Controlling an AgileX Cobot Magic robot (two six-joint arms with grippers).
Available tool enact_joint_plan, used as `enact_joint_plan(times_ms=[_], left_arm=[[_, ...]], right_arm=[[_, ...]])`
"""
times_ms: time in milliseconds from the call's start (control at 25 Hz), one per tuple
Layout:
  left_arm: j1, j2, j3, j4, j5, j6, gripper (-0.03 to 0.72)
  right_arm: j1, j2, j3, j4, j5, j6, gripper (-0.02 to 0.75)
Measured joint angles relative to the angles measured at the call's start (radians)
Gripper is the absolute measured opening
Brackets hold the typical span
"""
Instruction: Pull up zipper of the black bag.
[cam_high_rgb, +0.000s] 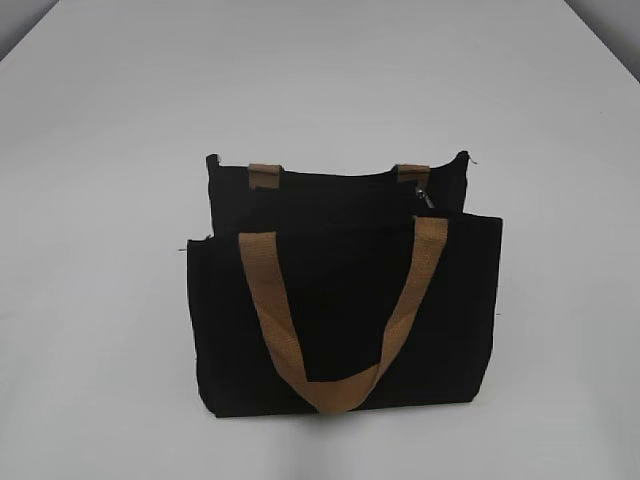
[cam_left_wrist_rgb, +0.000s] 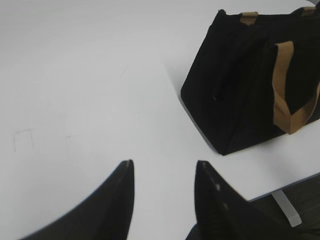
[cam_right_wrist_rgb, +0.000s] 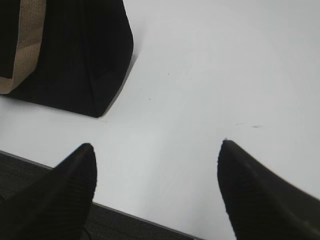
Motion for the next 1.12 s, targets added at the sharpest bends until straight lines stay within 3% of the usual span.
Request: enact_joint_plan(times_ms=[160, 240, 440, 560, 1120], left_arm=[[0.018, 0.0, 0.0, -0.001, 0.0, 0.0, 0.303], [0.075, 0.0, 0.0, -0.001, 0.0, 0.0, 0.301], [0.298, -0.001, 0.001, -0.003, 0.0, 0.0, 0.29], [0.369, -0.015, 0.002, -0.003, 0.0, 0.0, 0.286], [0.38, -0.023, 0.003, -0.003, 0.0, 0.0, 0.28]], right_arm=[[-0.045, -0.007, 0.0, 0.007, -0.001, 0.0, 0.581], [-0.08, -0.016, 0.0, 0.013, -0.001, 0.0, 0.581], [-0.155, -0.016, 0.001, 0.019, -0.001, 0.0, 0.581], [-0.174, -0.016, 0.001, 0.02, -0.001, 0.0, 0.581], [-0.181, -0.016, 0.001, 0.023, -0.002, 0.0, 0.58]])
